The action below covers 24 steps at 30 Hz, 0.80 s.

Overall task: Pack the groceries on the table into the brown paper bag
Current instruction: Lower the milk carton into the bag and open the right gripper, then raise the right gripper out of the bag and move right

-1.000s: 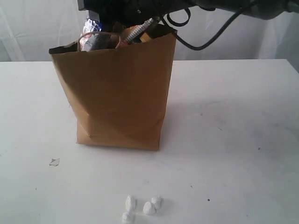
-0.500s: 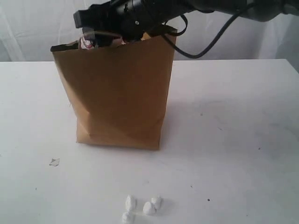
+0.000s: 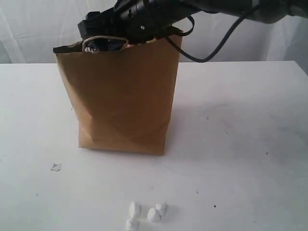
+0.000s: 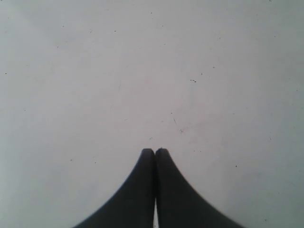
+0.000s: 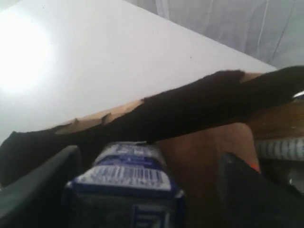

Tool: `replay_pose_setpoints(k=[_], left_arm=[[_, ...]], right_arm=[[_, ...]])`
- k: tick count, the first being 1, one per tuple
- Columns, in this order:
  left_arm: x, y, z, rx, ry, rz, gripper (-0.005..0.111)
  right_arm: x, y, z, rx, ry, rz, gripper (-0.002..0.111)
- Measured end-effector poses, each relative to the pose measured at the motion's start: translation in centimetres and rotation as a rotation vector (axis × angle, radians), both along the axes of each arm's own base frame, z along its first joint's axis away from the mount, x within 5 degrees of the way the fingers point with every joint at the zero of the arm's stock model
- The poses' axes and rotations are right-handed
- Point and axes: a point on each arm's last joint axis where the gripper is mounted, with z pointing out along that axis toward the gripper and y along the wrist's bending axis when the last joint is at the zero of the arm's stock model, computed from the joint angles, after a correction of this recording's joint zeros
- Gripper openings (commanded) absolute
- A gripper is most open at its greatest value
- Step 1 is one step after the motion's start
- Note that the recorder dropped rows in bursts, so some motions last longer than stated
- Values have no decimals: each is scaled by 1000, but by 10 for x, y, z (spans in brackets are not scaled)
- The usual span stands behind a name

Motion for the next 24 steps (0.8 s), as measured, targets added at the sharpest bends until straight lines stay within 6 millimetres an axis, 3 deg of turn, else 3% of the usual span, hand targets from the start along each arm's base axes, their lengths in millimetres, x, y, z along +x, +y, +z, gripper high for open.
replay_pose_setpoints(k=[5,15,18,21,24], left_arm=[[0,0,0,0,0,0,0],[0,0,0,0,0,0,0],[0,0,0,0,0,0,0],[0,0,0,0,0,0,0],[0,0,0,0,0,0,0]], right_arm=[[-2,-4,18,51,-76,-30,73],[1,-6,19,17,-128,-34,73],[-2,-10,29,21,-174,-41,72],[-9,-18,47,-3,-253,-41,65],[-22,-31,63,-96,-310,-19,49]])
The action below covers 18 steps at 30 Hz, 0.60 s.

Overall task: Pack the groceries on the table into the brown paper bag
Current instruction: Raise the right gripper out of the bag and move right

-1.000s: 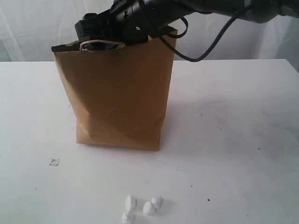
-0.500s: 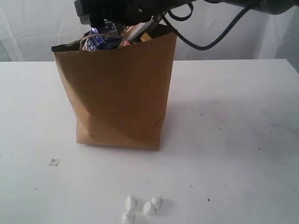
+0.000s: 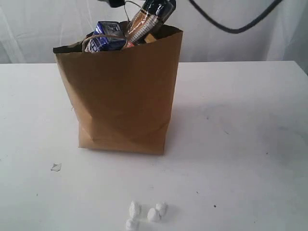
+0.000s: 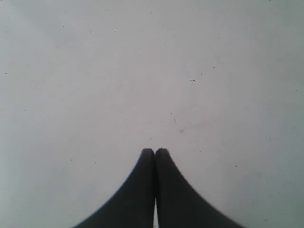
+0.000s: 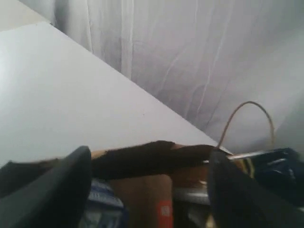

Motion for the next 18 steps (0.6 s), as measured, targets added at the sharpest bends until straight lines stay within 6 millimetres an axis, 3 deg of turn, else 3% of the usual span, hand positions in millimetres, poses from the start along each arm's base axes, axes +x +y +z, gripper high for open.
replay_pose_setpoints(k=[6,8,14,18], left_arm=[[0,0,0,0,0,0,0],[0,0,0,0,0,0,0],[0,0,0,0,0,0,0],[0,0,0,0,0,0,0]], right_arm=[[-29,-49,16,-408,27,-108,7],[-36,-69,23,-514,35,-213,0],[-53,-131,61,-559,-43,-511,0],[-50,-170,62,-519,-16,-668,0]])
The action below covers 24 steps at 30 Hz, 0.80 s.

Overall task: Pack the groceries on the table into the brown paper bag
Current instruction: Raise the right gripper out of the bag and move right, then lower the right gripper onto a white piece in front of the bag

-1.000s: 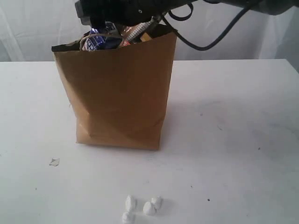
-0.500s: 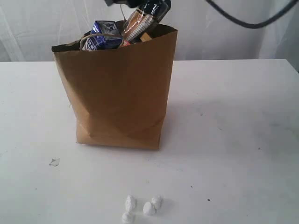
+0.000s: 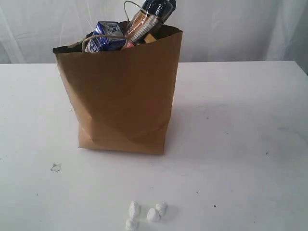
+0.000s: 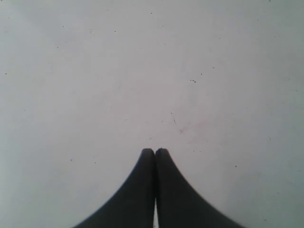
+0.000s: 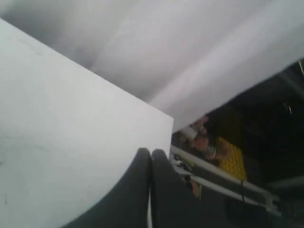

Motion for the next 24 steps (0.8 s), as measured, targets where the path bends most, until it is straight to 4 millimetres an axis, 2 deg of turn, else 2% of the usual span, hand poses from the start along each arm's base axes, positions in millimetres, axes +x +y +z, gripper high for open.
replay_pose_setpoints(k=[2,4,7,9,11,14,19,24], left_arm=[[0,0,0,0,0,0,0],[0,0,0,0,0,0,0],[0,0,0,0,0,0,0],[0,0,0,0,0,0,0],[0,0,0,0,0,0,0],[0,0,0,0,0,0,0],[0,0,0,0,0,0,0],[0,0,0,0,0,0,0]], right_arm=[[4,-18,-9,21,-4,-70,0],[8,-34,-27,43,8,-124,0],[11,-49,-69,94,118,-160,0],[9,-50,-100,122,249,-131,0],[3,-43,-135,163,423,-32,0],[-8,-20,-173,270,623,206,0],[-19,17,-200,501,709,540,0],[-20,48,-217,491,743,709,0]])
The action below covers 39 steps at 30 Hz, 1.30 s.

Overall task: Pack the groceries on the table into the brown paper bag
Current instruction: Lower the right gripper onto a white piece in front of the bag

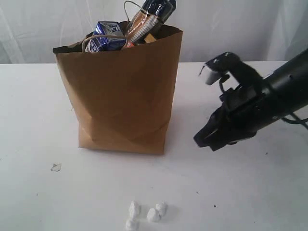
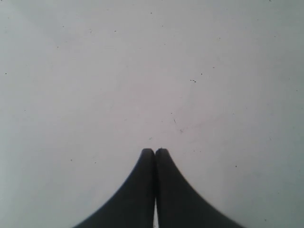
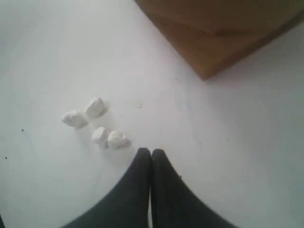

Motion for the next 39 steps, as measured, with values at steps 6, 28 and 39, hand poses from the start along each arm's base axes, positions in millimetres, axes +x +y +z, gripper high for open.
replay_pose_setpoints(k=[6,28,39], left_arm=[[0,0,0,0,0,0,0],[0,0,0,0,0,0,0],[0,0,0,0,0,0,0]], right_arm=[[-11,49,-30,-43,30,210,0],[-27,112,-108,-255,-97,509,50],[-27,109,-114,-291,-108,525,21]])
